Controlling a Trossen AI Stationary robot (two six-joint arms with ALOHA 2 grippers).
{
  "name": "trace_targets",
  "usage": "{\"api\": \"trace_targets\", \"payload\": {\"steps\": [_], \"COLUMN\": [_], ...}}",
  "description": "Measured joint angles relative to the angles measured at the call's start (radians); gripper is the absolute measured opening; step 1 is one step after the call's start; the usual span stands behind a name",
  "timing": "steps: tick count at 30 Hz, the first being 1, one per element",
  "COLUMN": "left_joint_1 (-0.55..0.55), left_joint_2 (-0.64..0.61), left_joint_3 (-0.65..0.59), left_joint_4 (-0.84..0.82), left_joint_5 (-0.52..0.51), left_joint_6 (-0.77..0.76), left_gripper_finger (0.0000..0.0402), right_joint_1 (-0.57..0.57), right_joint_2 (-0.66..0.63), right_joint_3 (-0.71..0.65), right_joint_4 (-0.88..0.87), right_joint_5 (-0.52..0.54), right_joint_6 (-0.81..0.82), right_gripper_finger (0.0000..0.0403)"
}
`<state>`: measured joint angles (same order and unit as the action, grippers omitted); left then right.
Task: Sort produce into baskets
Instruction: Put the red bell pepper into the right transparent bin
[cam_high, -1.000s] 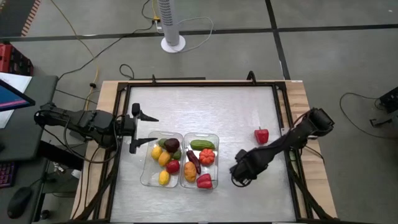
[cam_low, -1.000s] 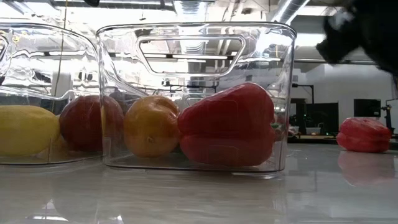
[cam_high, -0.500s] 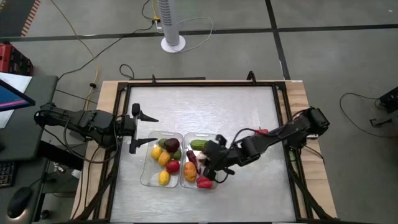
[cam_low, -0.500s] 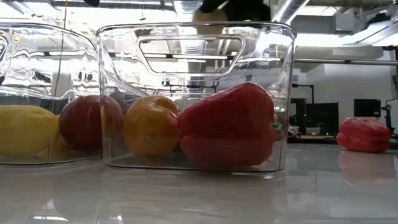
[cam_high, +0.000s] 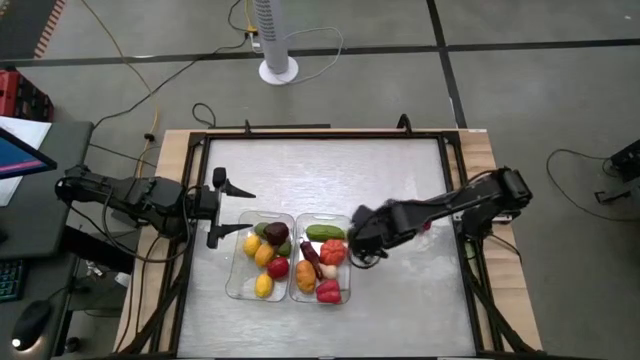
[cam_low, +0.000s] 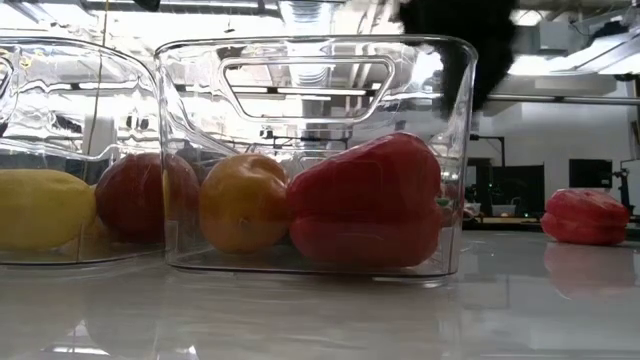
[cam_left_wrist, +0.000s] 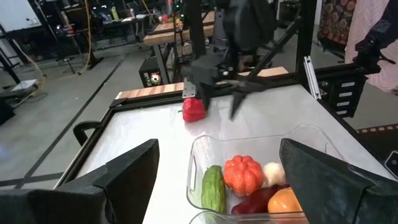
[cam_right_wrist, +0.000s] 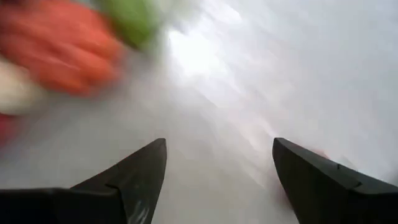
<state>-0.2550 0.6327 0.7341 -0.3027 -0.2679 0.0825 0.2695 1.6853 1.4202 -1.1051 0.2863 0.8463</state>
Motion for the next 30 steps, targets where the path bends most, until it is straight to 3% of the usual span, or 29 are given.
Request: {"api": "trace_targets", "payload": {"steps": [3, 6, 15, 20, 26, 30], "left_joint_1": [0.000, 0.000, 0.000, 0.000, 0.000, 0.000], "left_joint_2": [0.000, 0.000, 0.000, 0.000, 0.000, 0.000], "left_joint_3": [0.000, 0.000, 0.000, 0.000, 0.000, 0.000], "left_joint_4": [-0.005, -0.012, -0.013, -0.014, -0.024, -0.024], "left_joint_5": [0.000, 0.000, 0.000, 0.000, 0.000, -0.001], "left_joint_6": [-0.001, -0.001, -0.012, 0.002, 0.002, 0.002], "left_gripper_finger": [0.0320, 0.0320, 0.0320, 0.0320, 0.0320, 0.0320], "right_joint_1": [0.018, 0.023, -0.021, -0.052, -0.088, -0.118], "right_joint_2": [-0.006, -0.038, -0.226, -0.313, -0.328, -0.324], "right_joint_3": [-0.008, -0.063, -0.337, -0.442, -0.522, -0.572], "right_joint_4": [-0.227, -0.313, -0.288, -0.241, -0.214, -0.176], "right_joint_5": [0.058, 0.049, 0.025, 0.019, 0.016, 0.023], "right_joint_6": [0.122, 0.204, 0.328, 0.341, 0.343, 0.335], "right_gripper_finger": [0.0321, 0.0321, 0.0324, 0.0348, 0.0395, 0.0393]}}
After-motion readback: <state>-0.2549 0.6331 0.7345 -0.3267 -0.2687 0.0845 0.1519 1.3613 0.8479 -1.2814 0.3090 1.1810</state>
